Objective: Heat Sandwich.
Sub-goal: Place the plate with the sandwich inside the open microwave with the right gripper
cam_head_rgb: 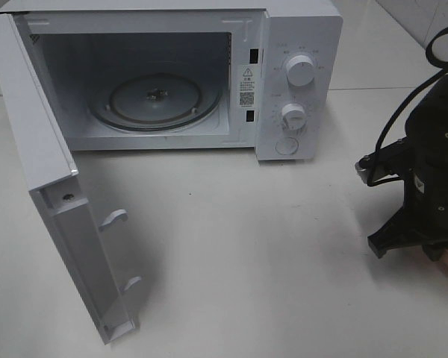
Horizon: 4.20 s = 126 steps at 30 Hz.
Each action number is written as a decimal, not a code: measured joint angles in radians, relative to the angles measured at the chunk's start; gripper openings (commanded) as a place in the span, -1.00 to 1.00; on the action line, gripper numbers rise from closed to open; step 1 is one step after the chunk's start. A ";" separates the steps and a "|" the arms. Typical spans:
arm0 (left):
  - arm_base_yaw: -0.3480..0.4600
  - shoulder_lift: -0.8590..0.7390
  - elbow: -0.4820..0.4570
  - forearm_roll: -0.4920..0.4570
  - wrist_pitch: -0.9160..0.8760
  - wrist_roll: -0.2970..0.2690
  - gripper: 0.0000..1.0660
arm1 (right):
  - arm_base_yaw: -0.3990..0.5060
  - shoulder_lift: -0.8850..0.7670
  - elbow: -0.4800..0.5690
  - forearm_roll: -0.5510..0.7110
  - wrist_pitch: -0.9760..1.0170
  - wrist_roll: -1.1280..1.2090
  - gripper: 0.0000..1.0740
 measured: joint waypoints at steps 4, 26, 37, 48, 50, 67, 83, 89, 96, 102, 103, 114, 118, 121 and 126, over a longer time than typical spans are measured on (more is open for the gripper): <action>0.000 0.000 0.000 0.000 0.000 0.000 0.90 | 0.024 -0.024 0.000 -0.015 0.023 0.016 -0.99; 0.000 0.000 0.000 0.000 0.000 0.000 0.90 | 0.222 -0.210 0.000 -0.023 0.190 0.010 -0.99; 0.000 0.000 0.000 0.000 0.000 0.000 0.90 | 0.359 -0.298 0.000 0.003 0.229 -0.050 -0.99; 0.000 0.000 0.000 0.000 0.000 0.000 0.90 | 0.504 -0.351 0.000 0.012 0.280 -0.118 -0.99; 0.000 0.000 0.000 0.000 0.000 0.000 0.90 | 0.516 -0.355 0.000 0.012 0.283 -0.120 -0.99; 0.000 0.000 0.000 0.000 0.000 0.000 0.90 | 0.680 -0.391 0.000 0.016 0.305 -0.300 -0.99; 0.000 0.000 0.000 0.000 0.000 0.000 0.90 | 0.694 -0.391 0.000 0.016 0.225 -0.537 -0.99; 0.000 0.000 0.000 0.000 0.000 0.000 0.90 | 0.694 -0.391 0.000 0.016 0.165 -0.684 -0.97; 0.000 0.000 0.000 0.000 0.000 0.000 0.90 | 0.694 -0.391 0.000 0.015 0.128 -0.772 -0.96; 0.000 0.000 0.000 0.000 0.000 0.000 0.90 | 0.694 -0.391 0.000 0.009 0.116 -0.798 -0.95; 0.000 0.000 0.000 0.000 0.000 0.000 0.90 | 0.694 -0.391 0.000 0.009 0.115 -0.798 -0.95; 0.000 0.000 0.000 0.000 0.000 0.000 0.90 | 0.694 -0.391 0.000 0.013 0.026 -0.954 -0.99; 0.000 0.000 0.000 0.000 0.000 0.000 0.90 | 0.676 -0.391 0.000 0.019 -0.006 -1.003 -0.99; 0.000 0.000 0.000 0.000 0.000 0.000 0.90 | 0.642 -0.391 0.000 0.020 -0.024 -1.069 -0.99; 0.000 0.000 0.000 0.000 0.000 0.000 0.90 | 0.588 -0.391 0.000 0.046 -0.064 -1.223 -0.99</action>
